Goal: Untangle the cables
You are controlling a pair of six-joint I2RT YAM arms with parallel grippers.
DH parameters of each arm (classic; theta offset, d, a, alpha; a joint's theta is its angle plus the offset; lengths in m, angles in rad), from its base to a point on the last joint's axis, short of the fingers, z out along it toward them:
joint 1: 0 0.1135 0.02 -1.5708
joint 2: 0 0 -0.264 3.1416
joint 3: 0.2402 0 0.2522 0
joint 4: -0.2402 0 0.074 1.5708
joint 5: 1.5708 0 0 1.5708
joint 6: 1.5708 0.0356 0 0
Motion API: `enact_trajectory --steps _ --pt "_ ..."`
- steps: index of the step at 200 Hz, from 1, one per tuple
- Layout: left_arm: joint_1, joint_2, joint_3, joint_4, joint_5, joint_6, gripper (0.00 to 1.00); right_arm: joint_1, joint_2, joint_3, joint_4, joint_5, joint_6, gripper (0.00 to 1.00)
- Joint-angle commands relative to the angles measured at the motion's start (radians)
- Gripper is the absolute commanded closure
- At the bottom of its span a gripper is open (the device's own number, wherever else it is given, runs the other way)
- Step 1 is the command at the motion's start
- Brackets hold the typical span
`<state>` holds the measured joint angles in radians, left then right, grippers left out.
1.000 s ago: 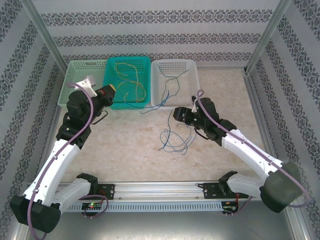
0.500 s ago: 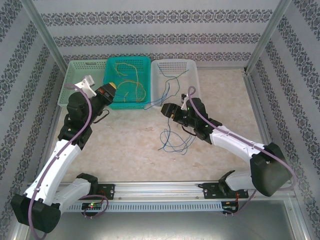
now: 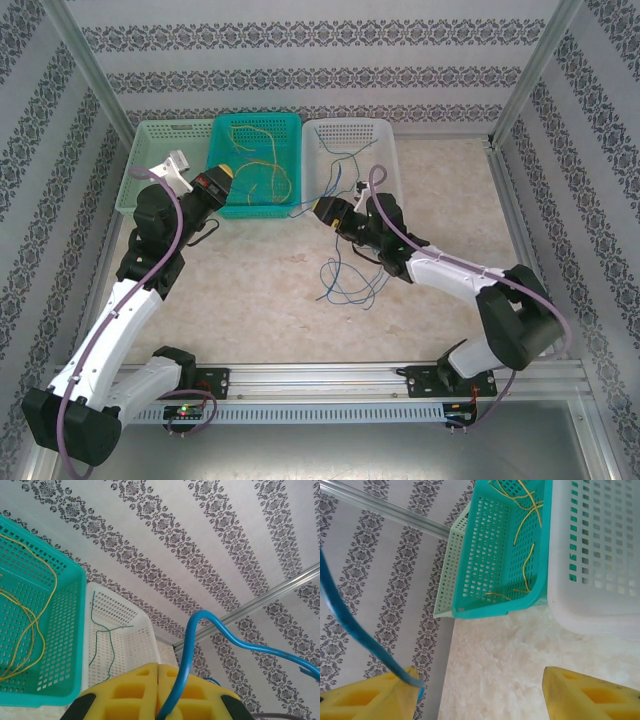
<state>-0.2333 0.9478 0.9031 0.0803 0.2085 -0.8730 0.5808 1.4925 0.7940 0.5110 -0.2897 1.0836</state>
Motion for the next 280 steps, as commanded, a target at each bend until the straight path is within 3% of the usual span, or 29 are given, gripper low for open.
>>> enact_trajectory --steps 1,52,69,85,111,144,162,177,220,248,280 --pt "0.012 -0.019 -0.014 0.065 0.015 -0.015 1.00 0.010 0.037 0.041 0.132 -0.029 0.073 0.34" --pt "0.013 -0.014 -0.022 0.076 0.025 -0.018 1.00 0.014 0.116 0.093 0.255 -0.058 0.142 0.35" --pt "0.012 -0.014 -0.028 0.083 0.025 -0.025 1.00 0.017 0.127 0.098 0.252 -0.050 0.139 0.40" --pt "0.012 -0.015 -0.030 0.091 0.026 -0.032 1.00 0.019 0.138 0.111 0.238 -0.050 0.119 0.56" --pt "0.014 -0.027 -0.017 0.074 0.004 -0.022 1.00 0.020 0.139 0.151 0.064 -0.074 -0.008 1.00" --pt "0.055 -0.062 0.022 0.013 -0.028 0.013 1.00 0.014 0.077 0.195 -0.414 0.006 -0.322 1.00" --pt "0.100 -0.077 0.051 -0.042 -0.039 0.026 1.00 0.029 0.058 0.273 -0.787 0.209 -0.534 1.00" --pt "0.148 -0.094 0.057 -0.079 -0.054 0.031 1.00 0.032 0.038 0.292 -0.954 0.331 -0.657 1.00" --pt "0.266 -0.124 0.026 -0.114 -0.095 0.014 1.00 0.062 -0.043 0.246 -1.056 0.523 -0.877 1.00" --pt "0.298 -0.127 0.006 -0.111 -0.130 0.000 1.00 0.172 -0.010 0.253 -1.102 0.619 -1.035 1.00" --pt "0.323 -0.154 -0.027 -0.094 -0.235 -0.003 1.00 0.280 0.064 0.277 -1.143 0.711 -1.112 1.00"
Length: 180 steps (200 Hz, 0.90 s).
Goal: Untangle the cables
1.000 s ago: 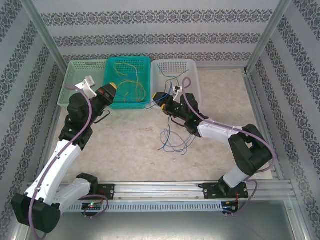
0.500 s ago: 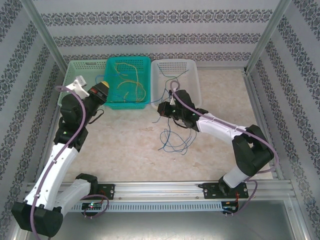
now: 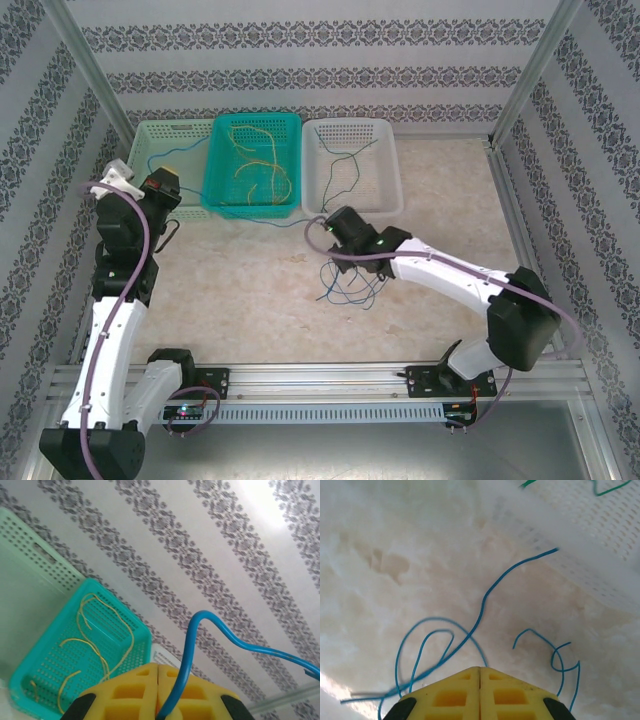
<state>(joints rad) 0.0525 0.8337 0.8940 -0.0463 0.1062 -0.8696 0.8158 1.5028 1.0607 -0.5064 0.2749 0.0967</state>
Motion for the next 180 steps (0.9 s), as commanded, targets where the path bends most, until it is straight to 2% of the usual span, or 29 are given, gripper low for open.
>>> enact_trajectory --steps 1,33,58,69,78,89,99,113,125,159,180 --pt "0.039 -0.040 -0.019 0.032 -0.135 -0.007 1.00 0.047 0.054 0.011 -0.125 0.149 -0.126 1.00" --pt "0.084 -0.034 -0.007 0.026 -0.137 0.007 1.00 0.079 0.085 0.037 -0.124 0.191 -0.128 1.00" --pt "0.089 -0.011 -0.010 0.042 -0.107 -0.009 1.00 0.079 0.069 0.068 -0.069 0.071 -0.065 1.00" --pt "0.090 -0.009 -0.019 0.054 -0.106 -0.019 1.00 0.075 0.066 0.080 -0.040 0.005 -0.028 0.92" --pt "0.092 -0.008 -0.022 0.056 -0.105 -0.027 1.00 0.069 0.068 0.086 -0.023 -0.051 0.002 0.81" --pt "0.094 -0.011 -0.022 0.058 -0.102 -0.033 1.00 0.058 0.072 0.083 0.000 -0.109 0.040 0.72" --pt "0.095 -0.011 -0.022 0.061 -0.095 -0.037 1.00 0.043 0.078 0.074 0.021 -0.163 0.074 0.58" --pt "0.095 -0.011 -0.019 0.060 -0.085 -0.043 1.00 0.019 0.089 0.052 0.055 -0.223 0.133 0.55" --pt "0.096 -0.012 -0.021 0.060 -0.081 -0.048 1.00 0.000 0.100 0.041 0.070 -0.272 0.173 0.48" --pt "0.100 -0.018 -0.029 0.056 -0.084 -0.048 1.00 -0.014 0.093 0.021 0.106 -0.270 0.237 0.37" --pt "0.109 -0.026 -0.010 0.027 -0.082 -0.044 1.00 -0.032 0.070 0.004 0.137 -0.287 0.261 0.36"
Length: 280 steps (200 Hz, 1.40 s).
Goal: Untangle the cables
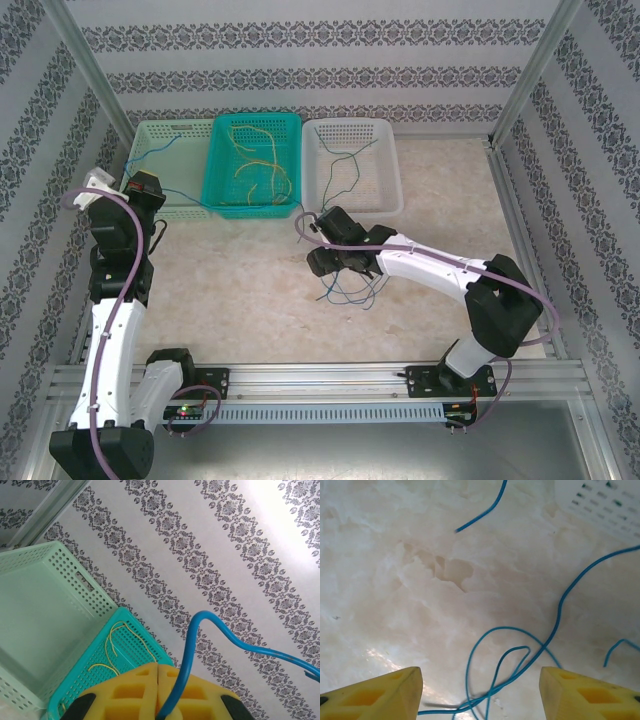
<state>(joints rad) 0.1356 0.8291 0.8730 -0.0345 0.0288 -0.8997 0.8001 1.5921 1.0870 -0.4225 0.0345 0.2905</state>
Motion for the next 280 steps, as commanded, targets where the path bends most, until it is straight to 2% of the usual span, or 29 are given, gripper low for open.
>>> enact_trajectory --steps 1,24,72,76,87,101,122,151,169,195,252,280 --pt "0.025 -0.022 0.012 0.012 -0.004 -0.014 1.00 -0.018 -0.021 -0.023 0.054 -0.047 0.068 0.36" --pt "0.030 -0.025 0.120 -0.117 -0.031 0.078 1.00 -0.058 -0.053 -0.056 0.084 -0.069 0.096 0.34" --pt "0.052 0.089 0.517 -0.382 -0.060 0.439 1.00 -0.130 -0.113 -0.112 0.114 -0.099 0.113 0.33" --pt "0.052 0.098 0.542 -0.390 -0.075 0.461 0.96 -0.133 -0.117 -0.114 0.113 -0.099 0.112 0.33" --pt "0.052 0.111 0.574 -0.371 -0.111 0.516 0.95 -0.139 -0.124 -0.121 0.117 -0.101 0.110 0.33" --pt "0.053 0.110 0.554 -0.272 -0.168 0.579 1.00 -0.148 -0.131 -0.126 0.123 -0.109 0.110 0.33" --pt "0.055 0.142 0.542 -0.145 -0.217 0.658 1.00 -0.155 -0.132 -0.122 0.123 -0.117 0.105 0.33" --pt "0.061 0.279 0.710 -0.228 -0.232 0.767 1.00 -0.161 -0.133 -0.119 0.122 -0.122 0.105 0.33" --pt "0.070 0.339 0.754 -0.226 -0.232 0.834 1.00 -0.164 -0.133 -0.125 0.122 -0.120 0.109 0.33" --pt "0.094 0.390 0.721 -0.159 -0.220 0.870 1.00 -0.173 -0.124 -0.125 0.119 -0.126 0.113 0.33" --pt "0.157 0.521 0.683 -0.052 -0.151 0.845 1.00 -0.187 -0.093 -0.093 0.108 -0.125 0.113 0.33" --pt "0.196 0.583 0.633 0.031 -0.095 0.770 1.00 -0.187 -0.073 -0.080 0.103 -0.126 0.117 0.33"
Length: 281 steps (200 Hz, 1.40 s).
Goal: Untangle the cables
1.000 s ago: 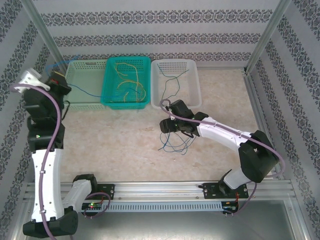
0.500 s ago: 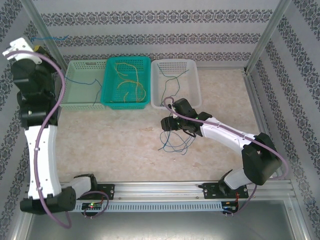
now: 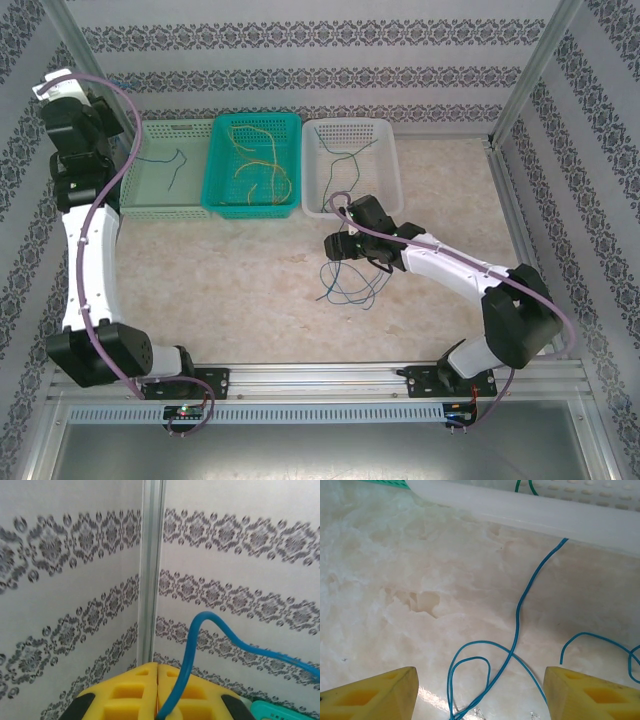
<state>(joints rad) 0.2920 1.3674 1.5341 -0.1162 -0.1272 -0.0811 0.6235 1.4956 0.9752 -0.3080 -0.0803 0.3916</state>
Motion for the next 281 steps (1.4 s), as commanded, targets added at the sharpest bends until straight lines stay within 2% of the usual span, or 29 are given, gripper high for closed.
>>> enact_trajectory --steps 1,46,92,111,176,200,207,212,225,248,259,260,262,281 --pt "0.041 0.047 -0.026 0.113 0.063 -0.052 1.00 -0.010 0.025 0.032 -0.013 -0.011 0.016 0.33" --pt "0.076 0.214 0.078 0.059 0.126 -0.117 1.00 -0.013 0.042 0.037 -0.017 0.002 0.027 0.32" --pt "0.090 0.533 0.405 -0.355 0.227 -0.109 0.99 -0.018 0.079 0.052 -0.032 -0.002 0.038 0.32" --pt "0.089 0.655 0.495 -0.457 0.258 -0.098 0.99 -0.018 0.099 0.067 -0.041 -0.008 0.042 0.32" --pt "0.088 0.865 0.563 -0.559 0.247 -0.084 1.00 -0.022 0.129 0.087 -0.065 0.011 0.054 0.32" --pt "0.088 0.903 0.558 -0.580 0.232 -0.065 0.96 -0.025 0.129 0.082 -0.077 0.013 0.060 0.32" --pt "0.088 0.906 0.550 -0.581 0.233 -0.066 0.92 -0.026 0.125 0.079 -0.078 0.014 0.062 0.32" --pt "0.089 0.906 0.545 -0.583 0.236 -0.070 0.86 -0.026 0.122 0.077 -0.079 0.018 0.063 0.32" --pt "0.088 0.903 0.540 -0.590 0.246 -0.082 0.55 -0.025 0.112 0.074 -0.085 0.021 0.064 0.32" --pt "0.088 0.871 0.515 -0.586 0.241 -0.100 0.32 -0.028 0.095 0.070 -0.108 0.037 0.060 0.32" --pt "0.088 0.835 0.478 -0.562 0.233 -0.109 0.11 -0.031 0.084 0.063 -0.127 0.043 0.065 0.32" --pt "0.088 0.831 0.474 -0.560 0.232 -0.109 0.06 -0.032 0.083 0.061 -0.129 0.045 0.065 0.32" --pt "0.088 0.823 0.467 -0.554 0.231 -0.109 0.01 -0.032 0.081 0.059 -0.132 0.047 0.069 0.32" --pt "0.088 0.747 0.403 -0.511 0.203 -0.125 0.00 -0.037 0.056 0.032 -0.152 0.057 0.088 0.33"
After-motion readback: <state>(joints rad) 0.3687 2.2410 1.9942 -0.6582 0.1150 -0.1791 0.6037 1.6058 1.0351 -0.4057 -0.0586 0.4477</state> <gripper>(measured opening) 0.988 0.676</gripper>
